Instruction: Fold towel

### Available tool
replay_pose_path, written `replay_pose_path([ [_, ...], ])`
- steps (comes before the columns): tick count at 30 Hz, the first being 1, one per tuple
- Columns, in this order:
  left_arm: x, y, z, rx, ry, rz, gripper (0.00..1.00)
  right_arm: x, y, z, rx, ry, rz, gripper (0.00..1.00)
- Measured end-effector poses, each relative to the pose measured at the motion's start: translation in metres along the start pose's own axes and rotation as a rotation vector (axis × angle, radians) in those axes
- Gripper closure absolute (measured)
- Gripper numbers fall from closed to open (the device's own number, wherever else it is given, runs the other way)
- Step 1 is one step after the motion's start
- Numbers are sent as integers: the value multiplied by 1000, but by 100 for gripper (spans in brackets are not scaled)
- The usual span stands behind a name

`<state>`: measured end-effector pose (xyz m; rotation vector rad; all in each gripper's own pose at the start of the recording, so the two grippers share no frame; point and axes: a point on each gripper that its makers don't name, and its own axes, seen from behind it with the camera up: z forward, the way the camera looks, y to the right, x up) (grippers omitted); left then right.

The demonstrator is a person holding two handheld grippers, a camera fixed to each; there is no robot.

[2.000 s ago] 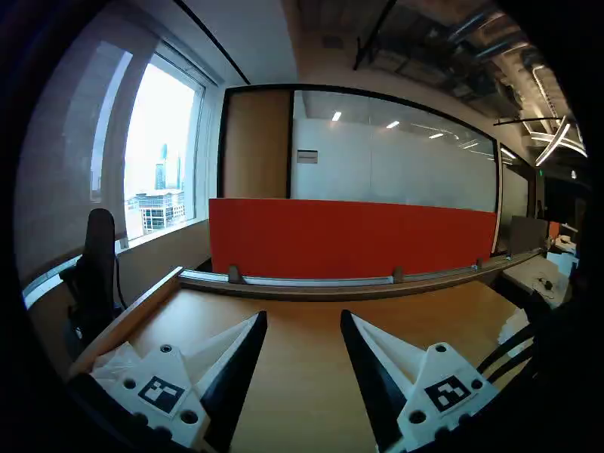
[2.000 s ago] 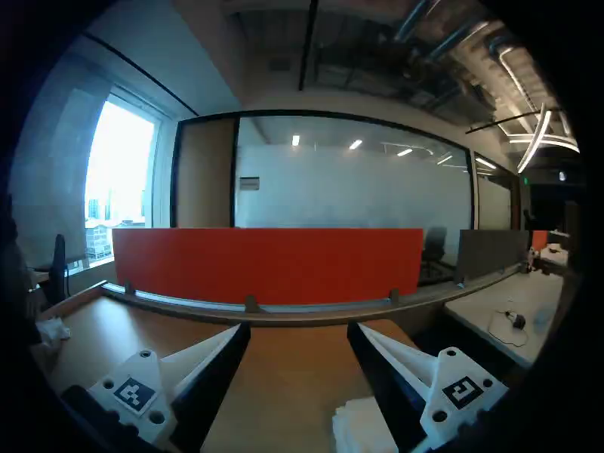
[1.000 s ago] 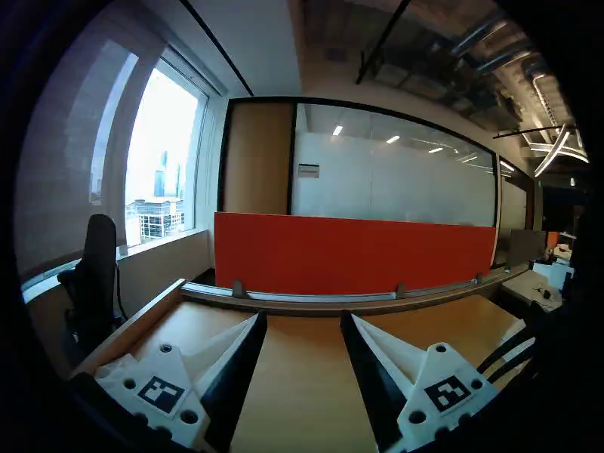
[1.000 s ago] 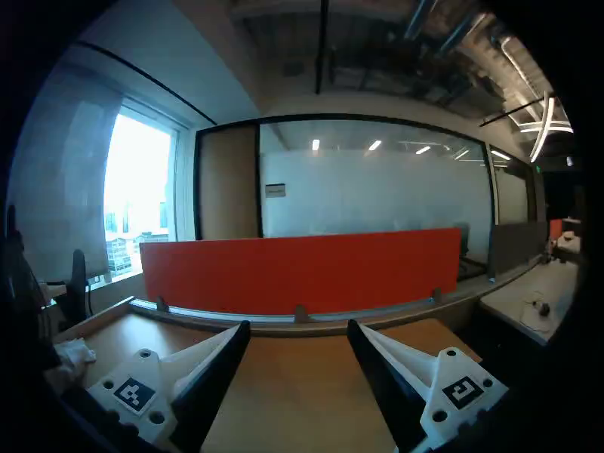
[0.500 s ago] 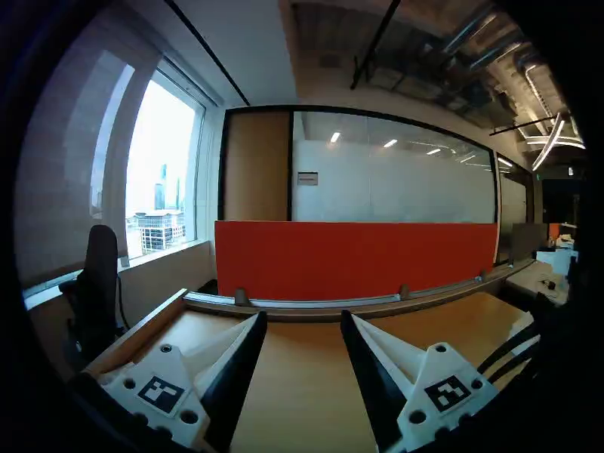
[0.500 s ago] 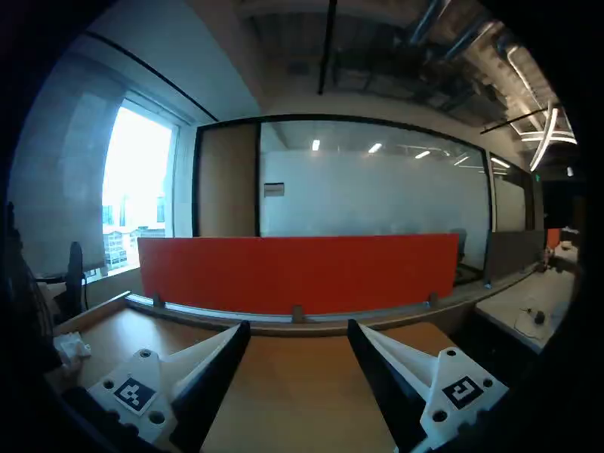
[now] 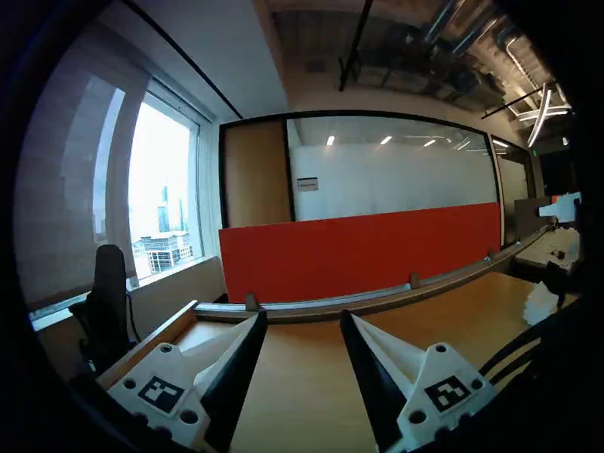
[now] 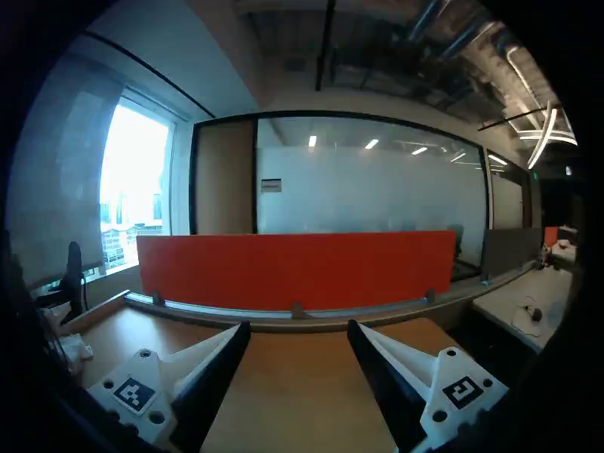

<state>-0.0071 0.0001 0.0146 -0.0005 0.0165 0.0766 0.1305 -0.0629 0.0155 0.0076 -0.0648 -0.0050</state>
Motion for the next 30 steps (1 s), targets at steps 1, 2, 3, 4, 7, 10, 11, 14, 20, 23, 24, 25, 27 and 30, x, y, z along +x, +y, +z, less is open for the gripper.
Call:
replay_pose_path([
  [1, -4, 0, -1, 2, 0, 0, 29, 1, -1, 0, 0, 2, -2, 1],
  [2, -8, -1, -1, 3, 0, 0, 29, 1, -1, 0, -1, 4, -3, 1],
  [3, -12, 0, -1, 4, 0, -1, 29, 2, -2, 0, -2, 6, -2, 1],
  [4, -16, 0, -2, 5, 2, -4, 29, 2, -3, 0, -3, 9, 0, 1],
  [7, -30, 0, -2, 9, 3, -16, 29, 1, -5, 0, -3, 14, 7, 1],
  [10, -45, 1, -2, 12, 0, -31, 29, -5, -7, 1, -2, 15, 11, 1],
  [11, -50, 1, -2, 12, -1, -36, 29, -7, -8, 1, -3, 15, 11, 1],
  [14, -63, 3, -4, 13, -2, -46, 29, -18, -8, 1, -4, 12, 7, 1],
  [20, -86, 7, -7, 9, 6, -54, 29, -36, -12, 1, 1, 11, 1, 1],
  [23, -98, 9, -9, 8, 8, -53, 29, -44, -14, 0, 5, 13, -1, 1],
  [24, -101, 9, -9, 9, 9, -52, 29, -47, -14, 1, 5, 13, -2, 1],
  [25, -105, 10, -10, 9, 9, -51, 29, -50, -14, 1, 6, 13, -2, 1],
  [27, -111, 10, -11, 10, 11, -50, 29, -56, -15, 2, 9, 14, -2, 1],
  [30, -119, 10, -12, 14, 16, -52, 29, -65, -16, 3, 13, 16, 1, 1],
])
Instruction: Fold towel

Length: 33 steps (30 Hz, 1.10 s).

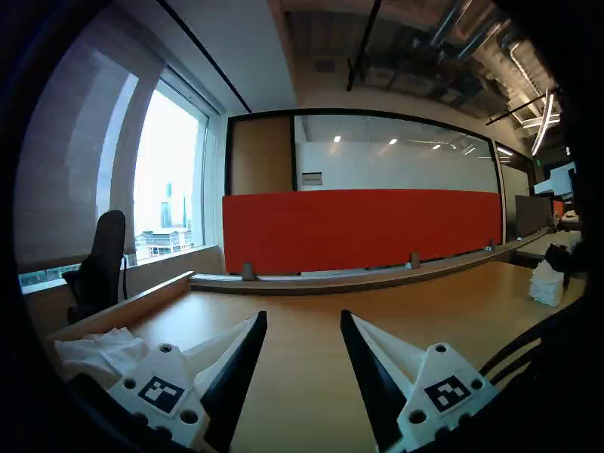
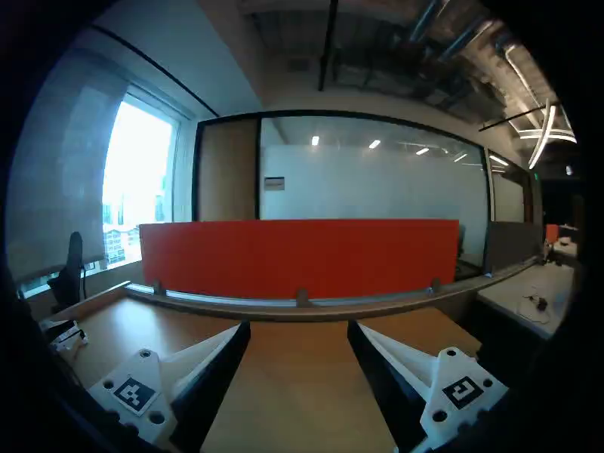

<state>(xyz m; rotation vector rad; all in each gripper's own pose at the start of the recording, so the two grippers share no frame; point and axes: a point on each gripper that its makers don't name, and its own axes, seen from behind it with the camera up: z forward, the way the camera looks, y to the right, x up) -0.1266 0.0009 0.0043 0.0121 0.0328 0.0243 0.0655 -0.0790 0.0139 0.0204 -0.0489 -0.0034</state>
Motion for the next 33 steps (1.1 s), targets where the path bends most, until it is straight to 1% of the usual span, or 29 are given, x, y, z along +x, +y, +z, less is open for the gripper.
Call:
replay_pose_path([
  [11, -25, -1, -3, 11, 7, -12, 29, -23, 3, -3, -1, 2, -3, 1],
  [23, -46, 0, -5, 16, 4, -31, 29, -30, -1, -5, 8, -1, -16, 1],
  [29, -51, 0, -7, 20, 3, -43, 29, -30, -3, -5, 13, -1, -24, 1],
  [33, -54, 0, -7, 18, -6, -34, 29, -33, -3, -5, 17, -4, -19, 1],
])
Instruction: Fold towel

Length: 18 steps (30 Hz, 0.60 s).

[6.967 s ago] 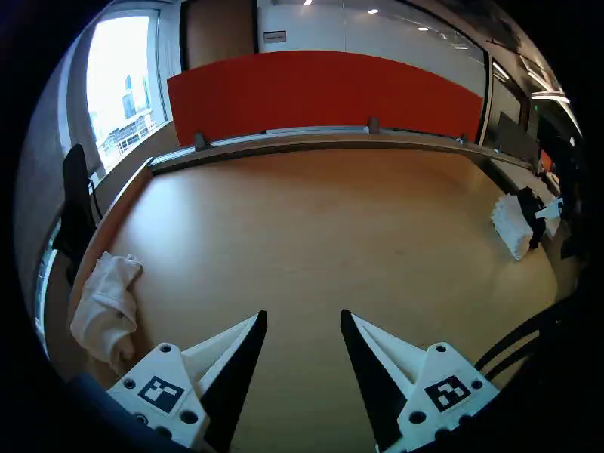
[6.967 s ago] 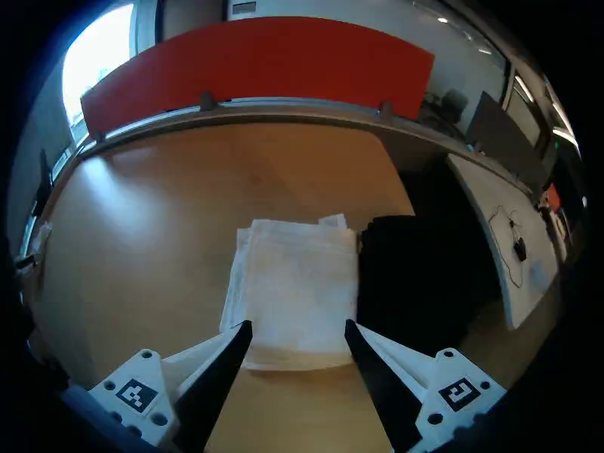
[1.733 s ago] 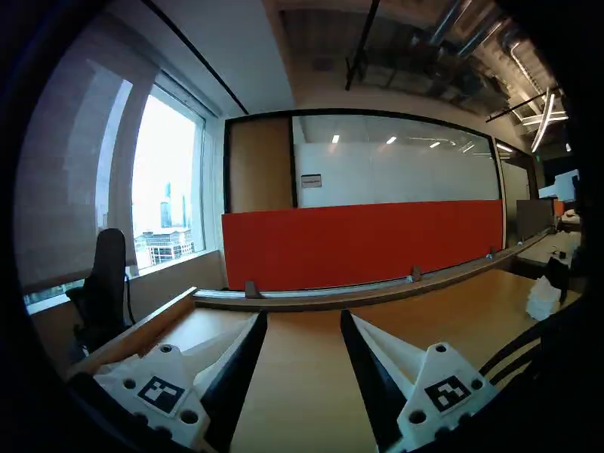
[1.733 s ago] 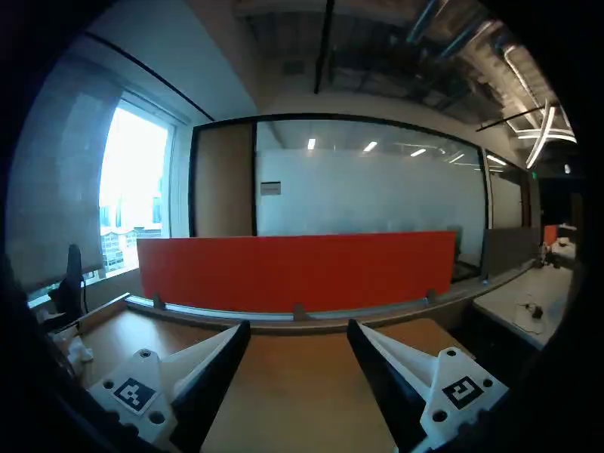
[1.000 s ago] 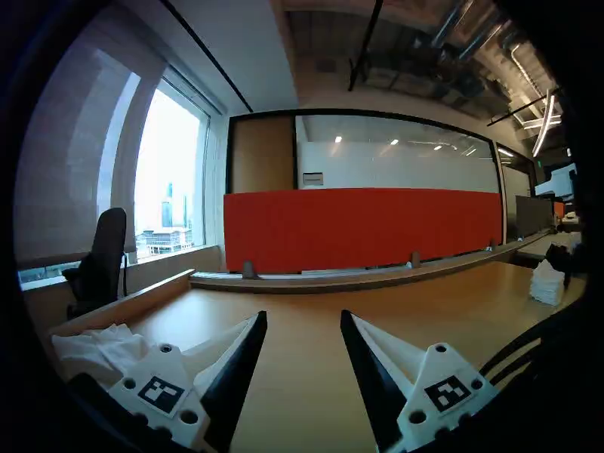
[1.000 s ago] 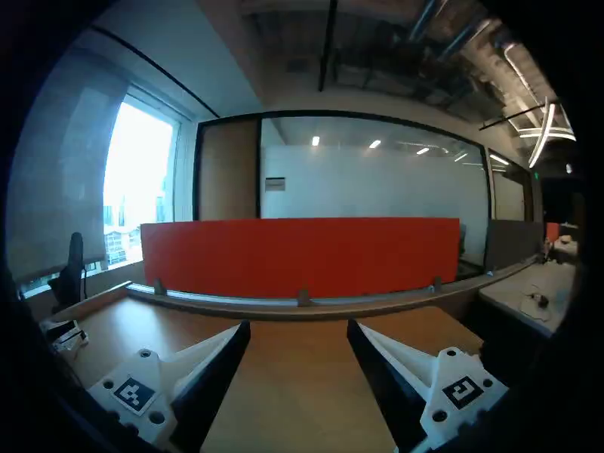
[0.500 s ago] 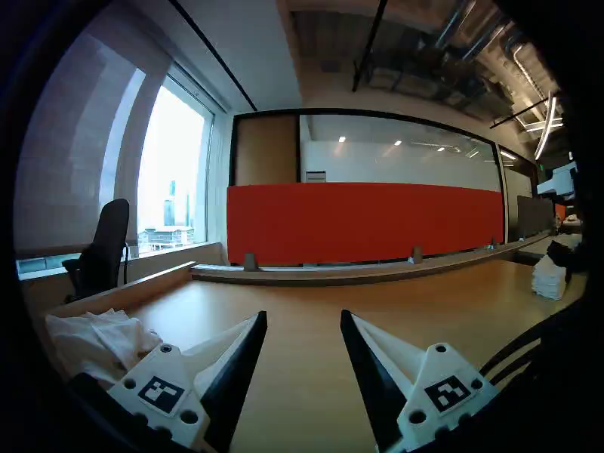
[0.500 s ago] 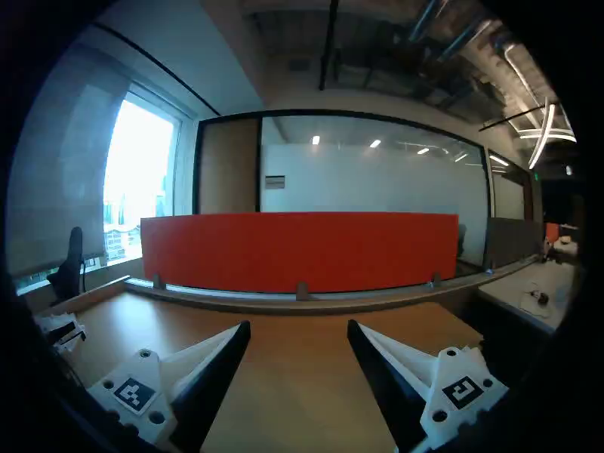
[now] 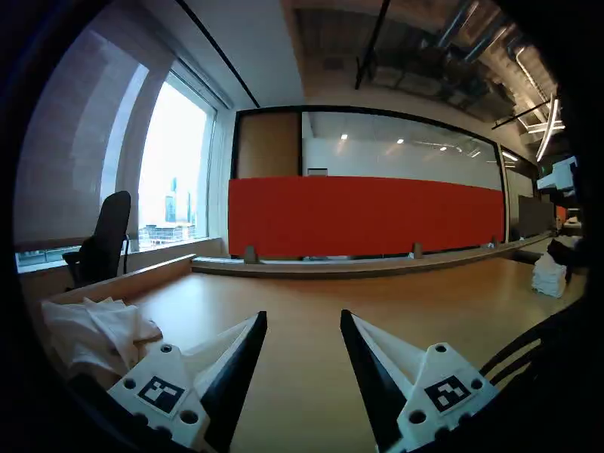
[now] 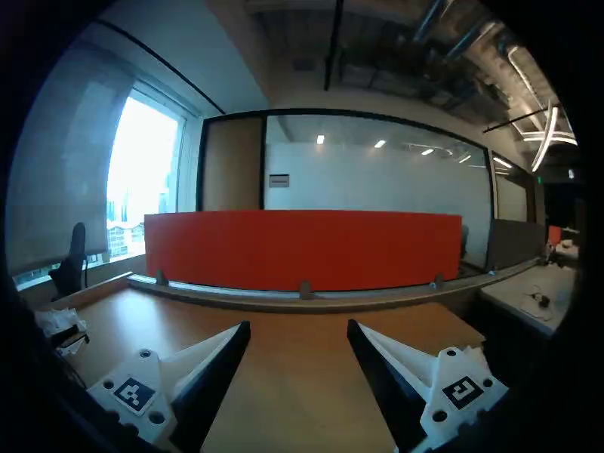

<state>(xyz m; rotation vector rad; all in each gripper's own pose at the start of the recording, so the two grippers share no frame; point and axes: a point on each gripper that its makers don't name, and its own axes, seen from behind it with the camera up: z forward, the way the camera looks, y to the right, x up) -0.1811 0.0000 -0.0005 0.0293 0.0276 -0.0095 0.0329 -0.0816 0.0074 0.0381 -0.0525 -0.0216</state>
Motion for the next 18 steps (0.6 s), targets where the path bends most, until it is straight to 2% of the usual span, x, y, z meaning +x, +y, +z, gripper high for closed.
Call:
replay_pose_path([
  [18, -3, 4, 3, -6, 1, 6, 29, 2, 13, -1, -10, 19, 11, 1],
])
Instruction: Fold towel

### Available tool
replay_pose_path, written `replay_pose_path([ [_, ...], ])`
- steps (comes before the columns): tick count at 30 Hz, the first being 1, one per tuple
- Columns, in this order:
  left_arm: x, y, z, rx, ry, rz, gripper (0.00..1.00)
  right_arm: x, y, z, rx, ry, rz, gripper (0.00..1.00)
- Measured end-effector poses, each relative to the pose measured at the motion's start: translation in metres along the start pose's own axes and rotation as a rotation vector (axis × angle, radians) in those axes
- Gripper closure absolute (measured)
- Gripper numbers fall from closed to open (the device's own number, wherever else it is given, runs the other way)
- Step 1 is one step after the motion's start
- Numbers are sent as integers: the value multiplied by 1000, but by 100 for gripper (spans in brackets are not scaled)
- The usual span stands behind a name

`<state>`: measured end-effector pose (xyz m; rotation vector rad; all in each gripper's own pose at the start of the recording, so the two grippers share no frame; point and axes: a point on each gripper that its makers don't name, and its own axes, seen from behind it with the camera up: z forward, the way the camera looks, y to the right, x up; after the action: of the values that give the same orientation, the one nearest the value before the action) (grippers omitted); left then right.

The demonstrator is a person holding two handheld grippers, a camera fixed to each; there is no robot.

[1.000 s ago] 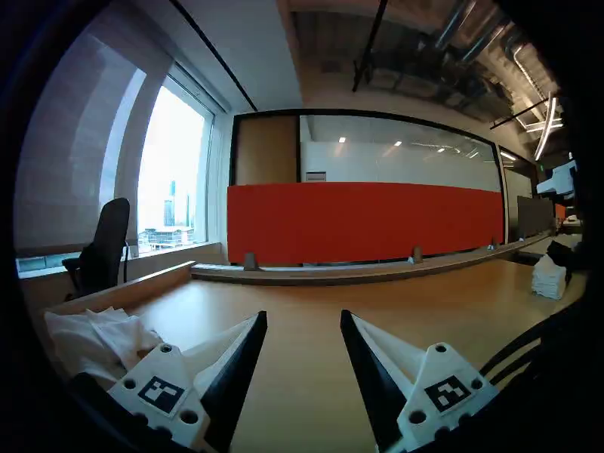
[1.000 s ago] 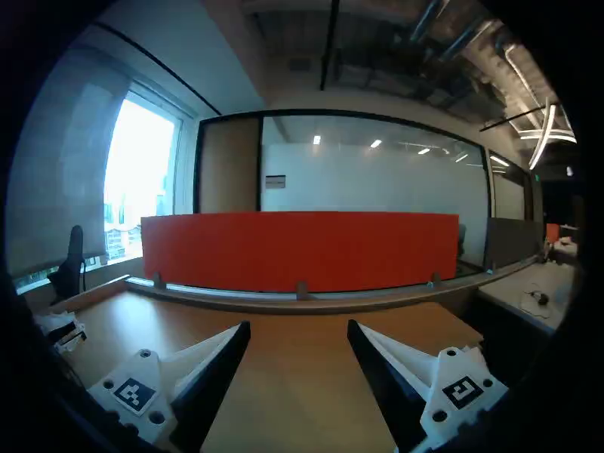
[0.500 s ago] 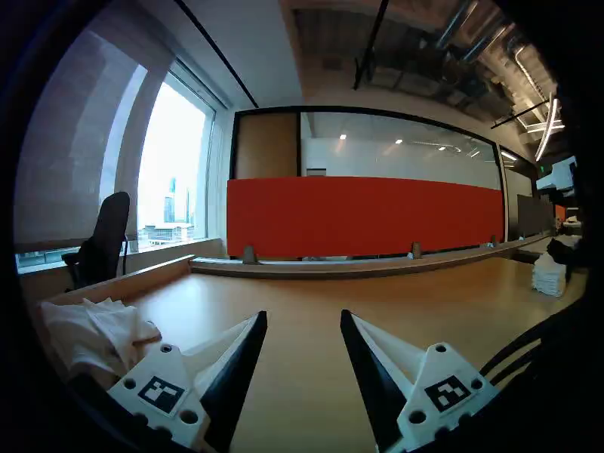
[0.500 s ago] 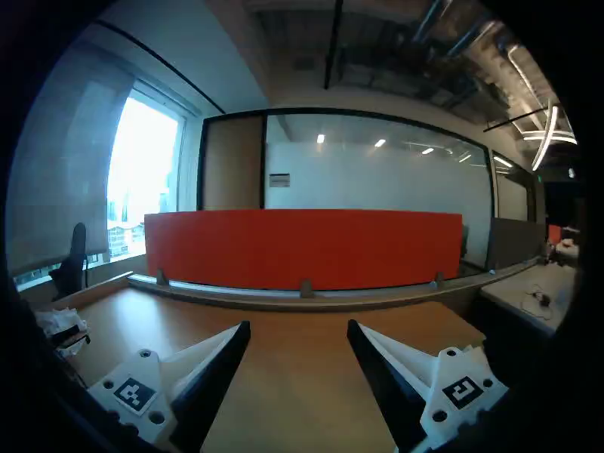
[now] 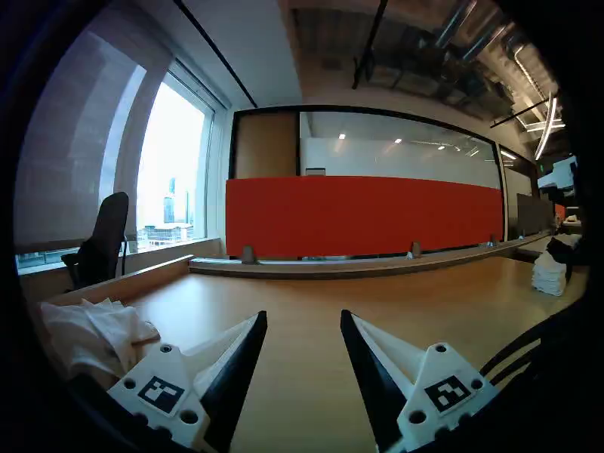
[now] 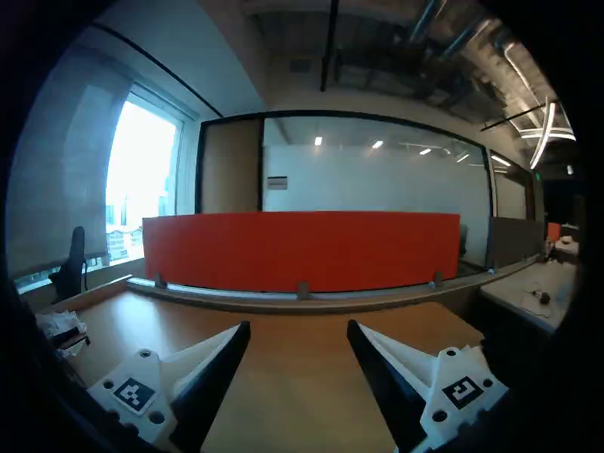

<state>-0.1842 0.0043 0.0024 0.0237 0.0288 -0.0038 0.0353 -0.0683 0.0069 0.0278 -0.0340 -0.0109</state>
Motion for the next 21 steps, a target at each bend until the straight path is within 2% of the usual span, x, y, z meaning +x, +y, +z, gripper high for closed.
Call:
replay_pose_path([
  [8, -1, 1, 0, 1, 0, -1, 29, 1, 15, 0, -24, 36, -5, 1],
  [21, -1, 2, 0, 1, 0, 0, 29, -29, 40, 4, -47, 82, 28, 1],
])
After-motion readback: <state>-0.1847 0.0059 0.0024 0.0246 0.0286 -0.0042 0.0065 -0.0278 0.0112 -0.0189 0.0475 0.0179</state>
